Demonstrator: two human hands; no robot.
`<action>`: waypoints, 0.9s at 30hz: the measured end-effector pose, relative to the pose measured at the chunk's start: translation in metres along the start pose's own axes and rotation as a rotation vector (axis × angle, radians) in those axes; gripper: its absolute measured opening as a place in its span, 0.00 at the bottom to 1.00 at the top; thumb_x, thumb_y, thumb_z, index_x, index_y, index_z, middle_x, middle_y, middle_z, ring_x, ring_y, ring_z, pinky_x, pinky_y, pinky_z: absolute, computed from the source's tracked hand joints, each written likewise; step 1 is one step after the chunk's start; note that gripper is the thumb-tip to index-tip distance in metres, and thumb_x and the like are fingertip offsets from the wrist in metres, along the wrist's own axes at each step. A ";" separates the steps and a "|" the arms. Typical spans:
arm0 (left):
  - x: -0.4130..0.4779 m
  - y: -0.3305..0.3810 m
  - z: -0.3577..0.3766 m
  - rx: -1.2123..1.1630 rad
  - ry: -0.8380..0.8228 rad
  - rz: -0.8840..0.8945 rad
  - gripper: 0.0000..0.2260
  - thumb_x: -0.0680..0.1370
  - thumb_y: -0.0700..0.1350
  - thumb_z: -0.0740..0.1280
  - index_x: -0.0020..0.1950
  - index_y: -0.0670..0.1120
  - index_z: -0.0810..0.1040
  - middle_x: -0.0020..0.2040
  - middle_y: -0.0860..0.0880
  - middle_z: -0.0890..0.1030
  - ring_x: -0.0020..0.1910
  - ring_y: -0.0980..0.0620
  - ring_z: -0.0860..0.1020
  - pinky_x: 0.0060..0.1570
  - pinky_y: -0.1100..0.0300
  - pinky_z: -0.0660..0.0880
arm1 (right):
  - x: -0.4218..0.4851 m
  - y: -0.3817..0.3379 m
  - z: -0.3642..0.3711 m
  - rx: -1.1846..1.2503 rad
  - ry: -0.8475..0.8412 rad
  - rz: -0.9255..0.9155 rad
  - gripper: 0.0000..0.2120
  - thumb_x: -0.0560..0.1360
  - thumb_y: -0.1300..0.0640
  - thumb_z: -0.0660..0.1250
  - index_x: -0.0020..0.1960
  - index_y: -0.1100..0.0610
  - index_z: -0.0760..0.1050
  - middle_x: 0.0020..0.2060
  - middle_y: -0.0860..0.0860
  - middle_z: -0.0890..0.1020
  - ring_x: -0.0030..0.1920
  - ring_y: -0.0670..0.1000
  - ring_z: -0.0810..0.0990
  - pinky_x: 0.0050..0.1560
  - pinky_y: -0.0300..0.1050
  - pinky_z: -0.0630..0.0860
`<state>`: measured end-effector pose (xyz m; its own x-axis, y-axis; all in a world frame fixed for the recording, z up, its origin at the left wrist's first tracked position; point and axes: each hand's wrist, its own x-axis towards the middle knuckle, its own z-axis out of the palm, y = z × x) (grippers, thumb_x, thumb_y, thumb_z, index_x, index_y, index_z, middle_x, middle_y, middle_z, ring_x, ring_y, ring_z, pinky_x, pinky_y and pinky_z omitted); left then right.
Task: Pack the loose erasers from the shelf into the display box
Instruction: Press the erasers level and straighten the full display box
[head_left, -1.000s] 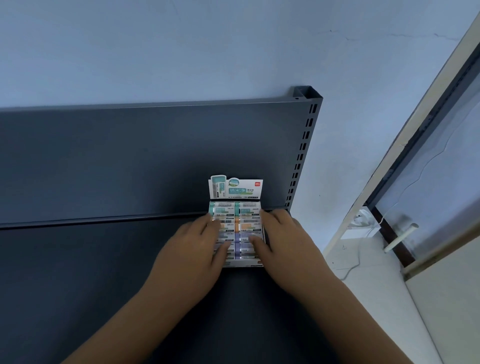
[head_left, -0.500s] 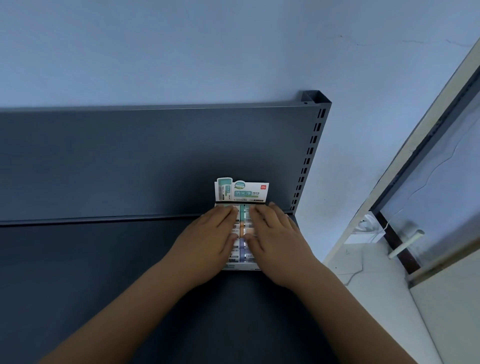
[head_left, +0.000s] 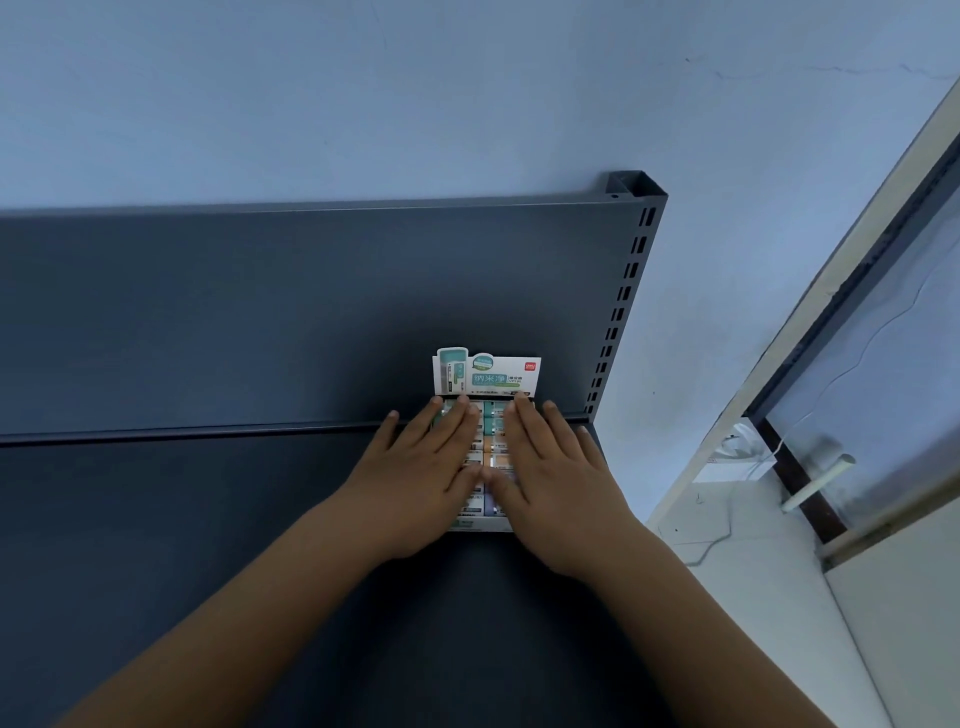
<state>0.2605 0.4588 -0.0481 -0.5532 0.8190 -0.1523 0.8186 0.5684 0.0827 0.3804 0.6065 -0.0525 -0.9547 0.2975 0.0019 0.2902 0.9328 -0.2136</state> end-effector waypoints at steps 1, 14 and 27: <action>-0.001 0.000 0.001 -0.006 0.027 0.004 0.28 0.84 0.60 0.40 0.80 0.54 0.33 0.80 0.58 0.33 0.78 0.57 0.32 0.79 0.45 0.37 | -0.002 0.000 0.001 0.007 0.010 -0.004 0.40 0.75 0.31 0.30 0.81 0.49 0.35 0.81 0.45 0.38 0.80 0.49 0.35 0.79 0.53 0.39; -0.007 -0.001 0.010 -0.071 0.119 0.030 0.35 0.76 0.64 0.33 0.82 0.53 0.41 0.82 0.57 0.40 0.80 0.59 0.38 0.78 0.52 0.38 | -0.004 0.006 0.007 0.095 -0.006 -0.035 0.30 0.83 0.40 0.38 0.82 0.48 0.37 0.81 0.43 0.39 0.80 0.44 0.36 0.80 0.53 0.41; -0.013 0.009 0.009 -0.069 0.045 -0.021 0.33 0.80 0.64 0.36 0.81 0.50 0.34 0.80 0.55 0.32 0.77 0.59 0.31 0.79 0.53 0.37 | -0.005 0.005 0.000 0.030 -0.051 -0.053 0.30 0.84 0.40 0.40 0.82 0.50 0.38 0.81 0.45 0.38 0.79 0.45 0.34 0.80 0.52 0.40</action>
<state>0.2768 0.4528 -0.0542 -0.5782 0.8084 -0.1101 0.7948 0.5886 0.1475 0.3870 0.6097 -0.0531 -0.9711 0.2361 -0.0358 0.2376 0.9403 -0.2435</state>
